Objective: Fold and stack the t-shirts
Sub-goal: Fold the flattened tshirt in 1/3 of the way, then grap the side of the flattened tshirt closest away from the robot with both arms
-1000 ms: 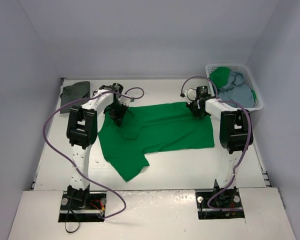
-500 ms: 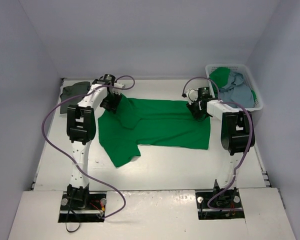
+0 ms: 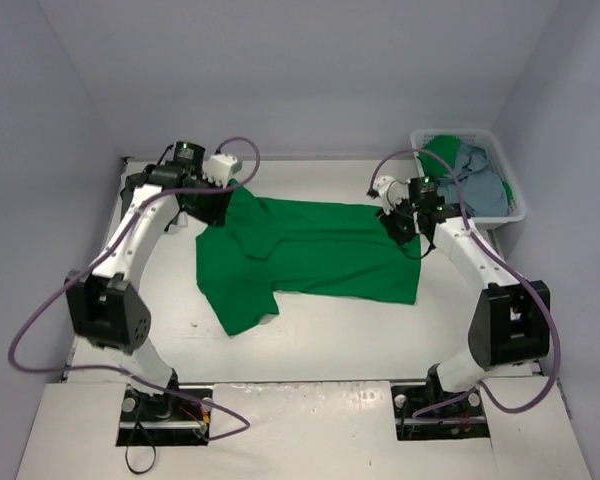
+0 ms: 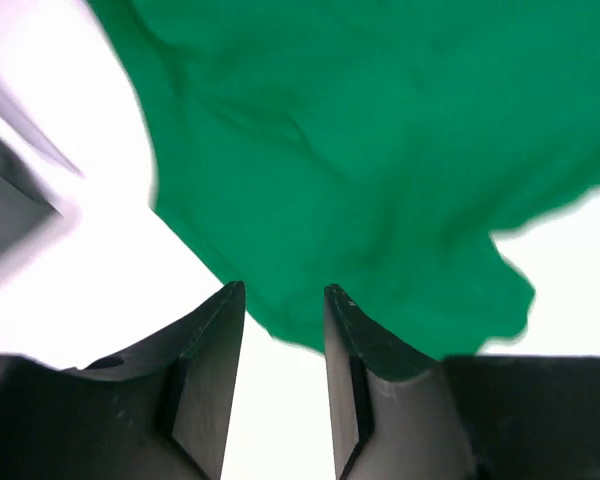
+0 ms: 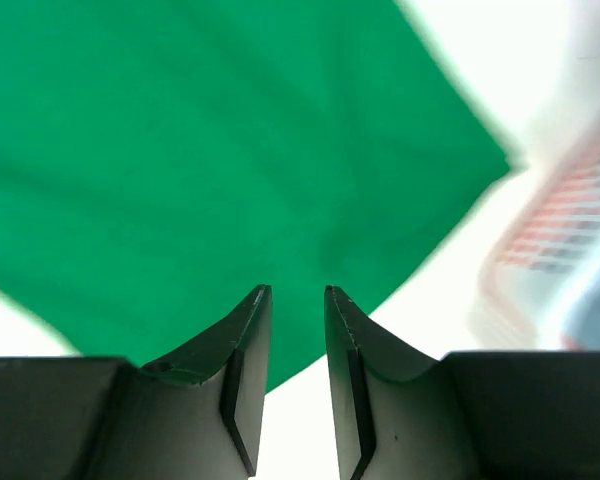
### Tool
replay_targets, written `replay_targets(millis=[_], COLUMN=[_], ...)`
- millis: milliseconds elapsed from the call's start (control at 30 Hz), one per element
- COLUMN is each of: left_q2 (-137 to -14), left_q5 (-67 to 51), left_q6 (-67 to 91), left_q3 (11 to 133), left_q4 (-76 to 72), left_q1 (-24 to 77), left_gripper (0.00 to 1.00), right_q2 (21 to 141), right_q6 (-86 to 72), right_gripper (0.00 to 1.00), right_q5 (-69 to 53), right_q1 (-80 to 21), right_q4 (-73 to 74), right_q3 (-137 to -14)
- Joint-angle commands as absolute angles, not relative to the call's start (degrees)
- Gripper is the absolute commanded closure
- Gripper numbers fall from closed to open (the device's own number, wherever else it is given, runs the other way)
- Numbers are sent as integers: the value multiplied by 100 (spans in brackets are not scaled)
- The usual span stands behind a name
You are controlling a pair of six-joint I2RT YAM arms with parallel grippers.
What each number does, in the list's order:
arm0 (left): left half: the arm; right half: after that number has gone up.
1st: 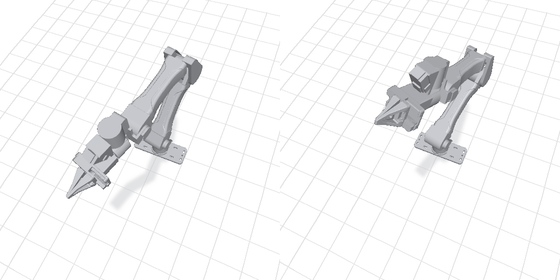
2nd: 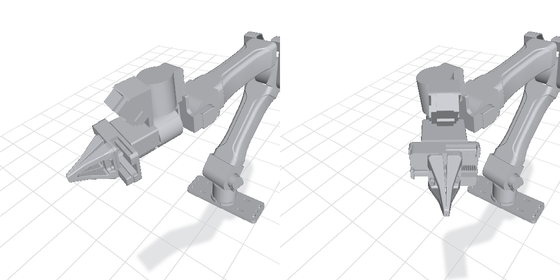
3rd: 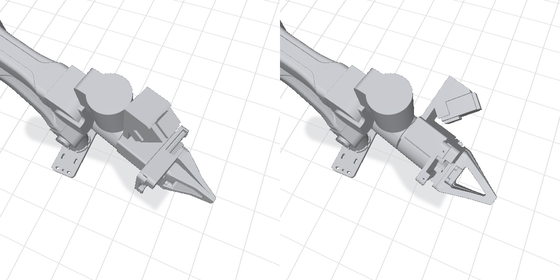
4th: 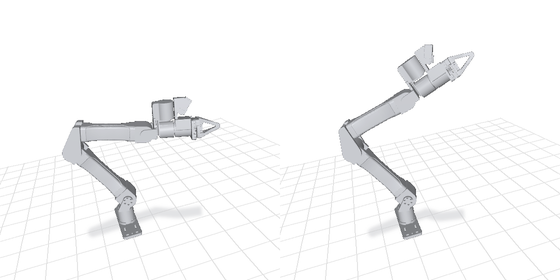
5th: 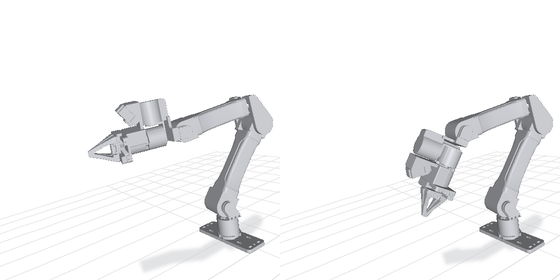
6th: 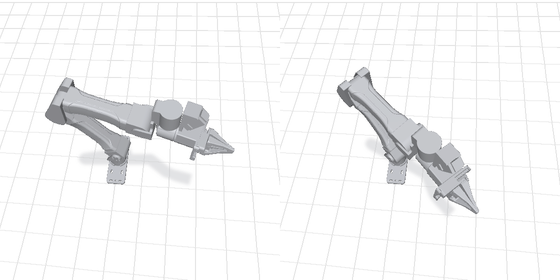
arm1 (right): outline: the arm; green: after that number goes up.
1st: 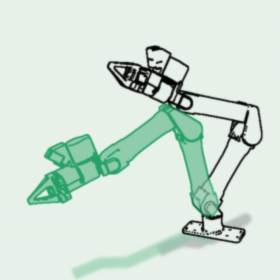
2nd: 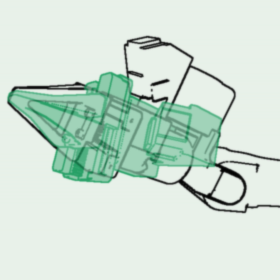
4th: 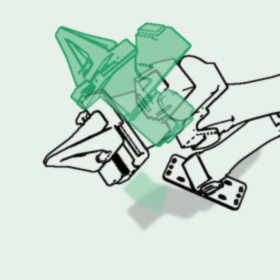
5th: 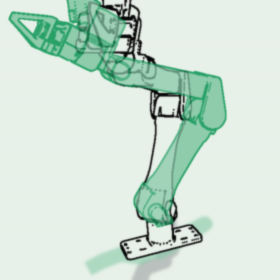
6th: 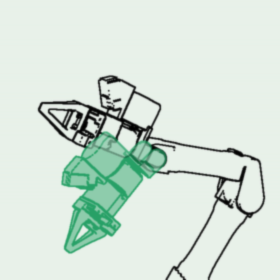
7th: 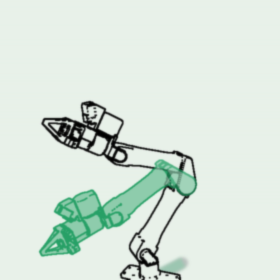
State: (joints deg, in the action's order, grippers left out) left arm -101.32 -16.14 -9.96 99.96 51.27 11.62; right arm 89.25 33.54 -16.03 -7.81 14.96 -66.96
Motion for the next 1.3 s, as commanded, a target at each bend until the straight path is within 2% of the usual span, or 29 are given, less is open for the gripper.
replay_targets(millis=[0, 100, 267, 433, 567, 767, 967, 1100, 1167, 1233, 1267], left_q2=[-9248, -8362, -7490, -7199, -7225, -7443, -7523, -7541, -7541, -7558, -7559], left_q5=[-1934, -1811, -1547, -1372, -809, -572, -501, -466, -448, -448, -448], left_q6=[-1484, -1923, -2241, -2505, -2540, -2575, -2558, -2523, -2514, -2522, -2522], left_q3=[8889, 7816, 6498, 5907, 5564, 5012, 4966, 5001, 5010, 4992, 4975], left_q4=[5081, 4975, 4808, 4834, 4641, 4185, 4096, 4069, 4026, 3973, 3947], left_q1=[1371, 1878, 2443, 2803, 3181, 3269, 3278, 3270, 3261, 3270, 3270], left_gripper=[69, 69, 67, 63, 62, 62, 62, 61, 61, 61, 61], right_q2=[8579, 8105, 7621, 7304, 7365, 7811, 8226, 8665, 8780, 8903, 8947], right_q6=[3866, 4174, 4377, 4570, 4728, 4807, 4887, 4878, 4878, 4896, 4887], right_gripper=[75, 72, 56, 46, 44, 44, 47, 56, 57, 65, 72], right_q5=[-1679, -1136, -502, -18, 255, 159, -113, -237, -272, -281, -299], right_q1=[-1194, -1625, -2065, -2136, -2136, -2127, -2109, -2101, -2109, -2109, -2101], right_q4=[2355, 2426, 2505, 2558, 2549, 2505, 2470, 2443, 2408, 2356, 2355], right_q3=[-6233, -5338, -4589, -4158, -3964, -3929, -4051, -4192, -4236, -4271, -4298])
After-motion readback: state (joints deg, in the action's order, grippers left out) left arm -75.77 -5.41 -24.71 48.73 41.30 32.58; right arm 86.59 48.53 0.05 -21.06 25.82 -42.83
